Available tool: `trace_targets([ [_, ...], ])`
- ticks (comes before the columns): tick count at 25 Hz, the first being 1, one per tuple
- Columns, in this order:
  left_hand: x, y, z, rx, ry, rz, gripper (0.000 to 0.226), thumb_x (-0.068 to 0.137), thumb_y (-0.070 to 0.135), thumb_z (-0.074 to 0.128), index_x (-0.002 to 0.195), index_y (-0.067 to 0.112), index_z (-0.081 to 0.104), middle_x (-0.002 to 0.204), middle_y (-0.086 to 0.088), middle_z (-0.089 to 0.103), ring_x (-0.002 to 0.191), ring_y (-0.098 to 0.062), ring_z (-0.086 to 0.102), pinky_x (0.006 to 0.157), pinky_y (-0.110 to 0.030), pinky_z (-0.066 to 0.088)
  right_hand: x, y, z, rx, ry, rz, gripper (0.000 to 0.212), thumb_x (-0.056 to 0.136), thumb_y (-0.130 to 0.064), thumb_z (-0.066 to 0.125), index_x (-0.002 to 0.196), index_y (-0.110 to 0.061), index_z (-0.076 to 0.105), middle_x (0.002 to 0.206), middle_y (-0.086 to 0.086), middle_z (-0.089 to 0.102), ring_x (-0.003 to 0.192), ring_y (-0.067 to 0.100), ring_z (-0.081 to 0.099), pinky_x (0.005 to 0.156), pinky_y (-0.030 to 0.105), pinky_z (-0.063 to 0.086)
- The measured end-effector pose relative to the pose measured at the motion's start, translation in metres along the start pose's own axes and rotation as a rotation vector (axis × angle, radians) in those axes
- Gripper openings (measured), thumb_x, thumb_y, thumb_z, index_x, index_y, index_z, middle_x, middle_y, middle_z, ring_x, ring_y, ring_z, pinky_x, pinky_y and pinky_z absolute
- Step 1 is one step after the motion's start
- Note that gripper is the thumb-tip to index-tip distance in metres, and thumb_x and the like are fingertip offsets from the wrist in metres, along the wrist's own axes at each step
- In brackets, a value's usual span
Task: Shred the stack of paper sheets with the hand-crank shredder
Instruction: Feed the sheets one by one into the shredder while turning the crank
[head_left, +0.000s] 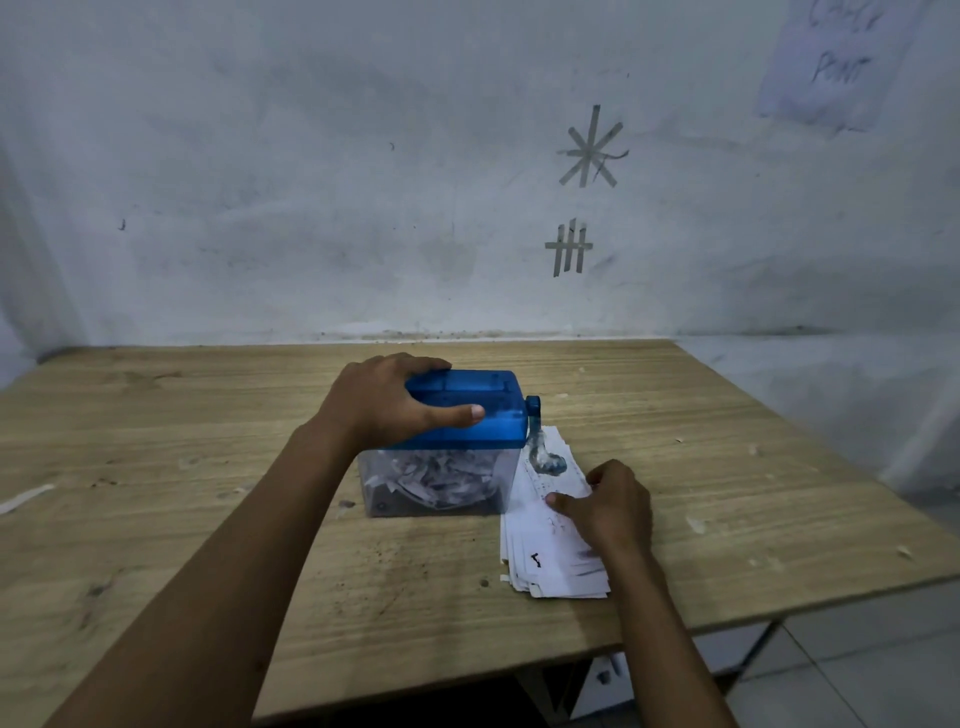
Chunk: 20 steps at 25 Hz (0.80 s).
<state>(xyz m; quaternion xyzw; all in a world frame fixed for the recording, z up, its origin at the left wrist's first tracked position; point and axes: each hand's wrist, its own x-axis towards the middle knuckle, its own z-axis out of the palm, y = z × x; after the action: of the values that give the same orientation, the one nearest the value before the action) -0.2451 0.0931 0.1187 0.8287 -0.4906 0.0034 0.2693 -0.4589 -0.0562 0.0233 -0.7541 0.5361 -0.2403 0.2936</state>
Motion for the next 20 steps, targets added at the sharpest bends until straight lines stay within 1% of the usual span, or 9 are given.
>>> trace_targets([
  [2, 0.000, -0.001, 0.000, -0.007, 0.004, -0.004, 0.101, 0.052, 0.101, 0.046, 0.134, 0.044, 0.059, 0.137, 0.013, 0.061, 0.120, -0.014, 0.058, 0.097, -0.035, 0.046, 0.004, -0.001, -0.006, 0.050, 0.040, -0.017, 0.037, 0.073, -0.023, 0.089, 0.095, -0.005, 0.066, 0.097, 0.010, 0.071, 0.090, 0.026, 0.064, 0.072, 0.031, 0.049],
  [4, 0.000, -0.001, -0.001, -0.009, 0.010, -0.003, 0.098, 0.055, 0.098, 0.049, 0.134, 0.043, 0.059, 0.138, 0.012, 0.061, 0.121, -0.014, 0.057, 0.097, -0.035, 0.045, 0.007, -0.001, -0.010, 0.075, 0.033, -0.045, 0.022, 0.076, -0.014, 0.086, 0.089, -0.003, 0.072, 0.086, 0.009, 0.072, 0.086, 0.024, 0.066, 0.071, 0.029, 0.049],
  [6, 0.000, 0.000, 0.000, -0.009, 0.010, -0.001, 0.098, 0.054, 0.098, 0.049, 0.134, 0.042, 0.059, 0.138, 0.012, 0.061, 0.122, -0.014, 0.057, 0.098, -0.035, 0.046, 0.008, 0.001, -0.012, 0.066, 0.019, -0.092, 0.015, 0.078, -0.013, 0.084, 0.088, -0.006, 0.075, 0.080, 0.004, 0.070, 0.084, 0.021, 0.066, 0.071, 0.026, 0.047],
  [9, 0.000, 0.000, 0.000, -0.012, 0.006, -0.006, 0.103, 0.050, 0.101, 0.044, 0.134, 0.043, 0.059, 0.138, 0.012, 0.061, 0.121, -0.015, 0.058, 0.099, -0.036, 0.047, 0.010, 0.004, -0.014, 0.048, 0.007, -0.142, 0.009, 0.080, -0.011, 0.082, 0.081, -0.006, 0.075, 0.065, -0.006, 0.061, 0.077, 0.019, 0.065, 0.070, 0.027, 0.050],
  [11, 0.000, -0.001, 0.000, -0.016, 0.007, -0.011, 0.103, 0.049, 0.102, 0.044, 0.133, 0.044, 0.059, 0.137, 0.012, 0.061, 0.121, -0.015, 0.058, 0.100, -0.037, 0.047, 0.010, 0.003, -0.015, 0.056, 0.024, -0.141, 0.010, 0.080, -0.010, 0.082, 0.078, -0.005, 0.074, 0.062, -0.006, 0.060, 0.071, 0.016, 0.062, 0.068, 0.026, 0.048],
  [14, 0.000, -0.001, 0.001, -0.016, 0.010, -0.012, 0.102, 0.049, 0.101, 0.045, 0.133, 0.044, 0.059, 0.137, 0.012, 0.061, 0.121, -0.015, 0.058, 0.099, -0.037, 0.047, 0.013, 0.006, -0.015, 0.050, 0.078, -0.127, 0.013, 0.083, -0.013, 0.079, 0.078, -0.003, 0.074, 0.062, -0.003, 0.061, 0.075, 0.022, 0.065, 0.068, 0.028, 0.048],
  [16, 0.000, 0.000, 0.001, -0.019, 0.014, -0.013, 0.102, 0.050, 0.101, 0.045, 0.133, 0.044, 0.060, 0.137, 0.013, 0.061, 0.121, -0.014, 0.058, 0.099, -0.036, 0.047, 0.014, 0.008, -0.017, 0.079, 0.088, -0.116, 0.014, 0.086, -0.017, 0.078, 0.083, -0.003, 0.075, 0.070, 0.003, 0.067, 0.080, 0.024, 0.067, 0.071, 0.030, 0.051],
  [18, 0.001, 0.000, 0.000, -0.018, 0.015, -0.012, 0.103, 0.049, 0.102, 0.044, 0.134, 0.044, 0.059, 0.137, 0.013, 0.061, 0.121, -0.014, 0.059, 0.100, -0.036, 0.047, 0.017, 0.008, -0.020, 0.099, 0.044, -0.107, 0.016, 0.085, -0.020, 0.080, 0.092, -0.006, 0.078, 0.085, 0.008, 0.073, 0.081, 0.020, 0.065, 0.069, 0.027, 0.048],
  [20, 0.001, -0.001, 0.000, -0.014, 0.019, -0.012, 0.104, 0.049, 0.102, 0.043, 0.134, 0.044, 0.059, 0.137, 0.013, 0.061, 0.121, -0.014, 0.059, 0.099, -0.036, 0.047, 0.019, 0.004, -0.024, 0.062, -0.011, -0.097, 0.016, 0.080, -0.019, 0.084, 0.090, -0.008, 0.079, 0.085, 0.007, 0.075, 0.077, 0.016, 0.065, 0.064, 0.024, 0.045],
])
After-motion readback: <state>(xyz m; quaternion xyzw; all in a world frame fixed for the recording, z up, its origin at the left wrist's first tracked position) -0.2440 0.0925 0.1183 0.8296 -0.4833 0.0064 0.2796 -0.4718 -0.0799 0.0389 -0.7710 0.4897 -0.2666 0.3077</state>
